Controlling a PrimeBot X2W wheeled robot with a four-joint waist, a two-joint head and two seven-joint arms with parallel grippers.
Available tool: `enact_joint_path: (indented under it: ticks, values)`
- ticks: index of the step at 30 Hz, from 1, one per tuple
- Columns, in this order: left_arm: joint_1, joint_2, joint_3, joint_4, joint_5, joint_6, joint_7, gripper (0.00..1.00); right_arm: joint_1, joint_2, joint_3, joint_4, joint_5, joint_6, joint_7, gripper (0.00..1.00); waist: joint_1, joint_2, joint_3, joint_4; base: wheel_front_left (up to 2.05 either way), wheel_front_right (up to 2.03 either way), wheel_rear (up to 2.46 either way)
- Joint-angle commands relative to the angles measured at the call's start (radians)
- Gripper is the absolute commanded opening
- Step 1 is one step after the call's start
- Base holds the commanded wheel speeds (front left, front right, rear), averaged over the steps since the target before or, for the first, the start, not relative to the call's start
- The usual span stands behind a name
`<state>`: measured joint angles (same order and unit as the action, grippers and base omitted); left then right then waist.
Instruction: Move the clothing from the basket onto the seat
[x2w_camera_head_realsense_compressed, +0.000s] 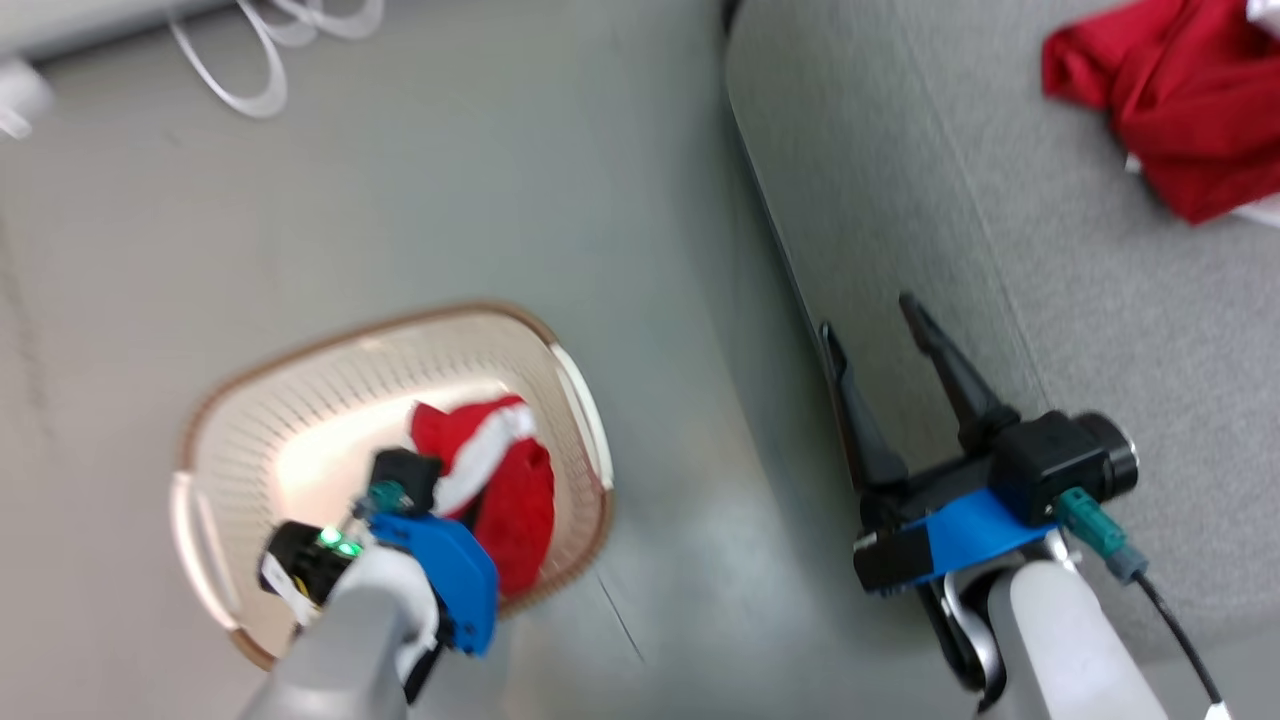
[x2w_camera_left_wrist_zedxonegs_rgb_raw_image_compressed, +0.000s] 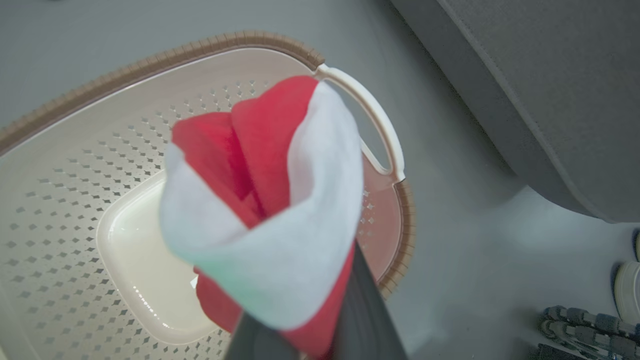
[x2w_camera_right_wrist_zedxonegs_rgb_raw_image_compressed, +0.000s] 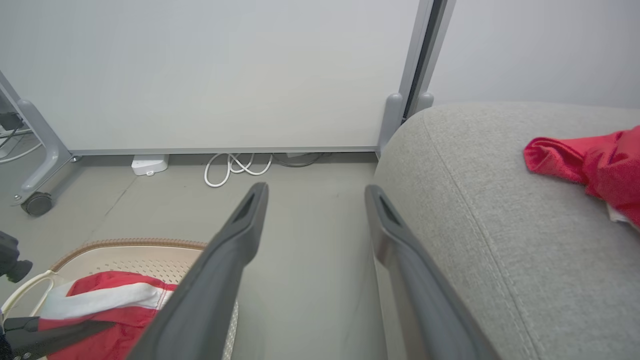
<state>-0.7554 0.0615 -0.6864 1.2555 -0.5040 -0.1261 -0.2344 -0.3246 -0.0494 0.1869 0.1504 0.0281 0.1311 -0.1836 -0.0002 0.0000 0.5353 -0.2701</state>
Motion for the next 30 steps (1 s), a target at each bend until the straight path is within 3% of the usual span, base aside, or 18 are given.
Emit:
enact_joint_path:
  ticks: [1,7,12,30]
  values:
    - [0.032,-0.006,-0.019,-0.012,0.002,-0.004,0.0,0.0,0.028,-0.002,-0.005,0.005,-0.004,-0.001,0.006,1.0,0.0002,0.0,-0.191,0.101,0.0,0.0,0.0]
    - [0.137,-0.012,-0.154,-0.185,-0.081,-0.005,0.048,0.0,0.12,-0.002,-0.012,0.004,-0.011,-0.001,0.046,1.0,0.0002,0.0,-0.379,0.17,0.0,0.0,0.0]
    - [0.144,-0.009,-0.281,-0.327,-0.173,-0.005,0.091,0.0,0.194,-0.002,-0.024,-0.023,-0.018,-0.001,0.086,1.0,0.0002,0.0,-0.474,0.219,0.0,0.0,0.0]
    - [-0.126,-0.01,-0.467,-0.565,-0.385,-0.005,0.086,0.0,0.29,-0.002,-0.028,-0.09,0.007,-0.001,0.137,1.0,0.0002,0.0,-0.56,0.279,0.0,0.0,0.0]
